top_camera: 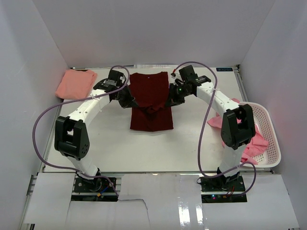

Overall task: Fold and stack the t-shirts
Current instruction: Fold the folded rectangular tshirt in 1/3 of the way

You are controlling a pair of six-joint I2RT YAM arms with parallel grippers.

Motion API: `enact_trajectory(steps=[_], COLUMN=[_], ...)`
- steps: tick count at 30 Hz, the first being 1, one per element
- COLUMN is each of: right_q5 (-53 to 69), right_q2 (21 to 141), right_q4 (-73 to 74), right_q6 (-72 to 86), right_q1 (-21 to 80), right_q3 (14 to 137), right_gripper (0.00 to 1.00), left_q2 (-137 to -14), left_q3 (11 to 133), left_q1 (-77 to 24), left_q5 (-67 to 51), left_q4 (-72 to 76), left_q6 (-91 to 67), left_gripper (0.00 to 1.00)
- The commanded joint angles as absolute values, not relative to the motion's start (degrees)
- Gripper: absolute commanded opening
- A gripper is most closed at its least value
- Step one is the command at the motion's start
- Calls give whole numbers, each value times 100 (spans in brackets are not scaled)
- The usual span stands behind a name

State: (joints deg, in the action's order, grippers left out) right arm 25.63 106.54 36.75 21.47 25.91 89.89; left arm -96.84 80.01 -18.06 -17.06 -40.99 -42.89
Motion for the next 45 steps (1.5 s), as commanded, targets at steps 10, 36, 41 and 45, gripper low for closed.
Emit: enact_trajectory(steps=[10, 36, 41, 45], right_q5=[2645, 2804, 2909, 2953], right_q2=[11373, 12752, 13007, 13174], right_q4=[4060, 4263, 4263, 4228], right_q6=[1925, 1951, 1934, 1942], right_q1=[2408, 2145, 2118, 2109], right_q3=[10273, 11812, 11979, 12085], right_gripper=[8, 10, 11, 11], left_q2=[-10116, -11162, -11452, -11584], left_q3=[8832, 9430, 9641, 9712], left_q1=[-1617, -1441, -1450, -1450], left_q5=[-1670, -1679, -1696, -1661], left_q4=[-4113, -3823, -3806, -3797], left_q6=[-4131, -3973, -3973, -3973], left_gripper=[0, 0, 0, 0])
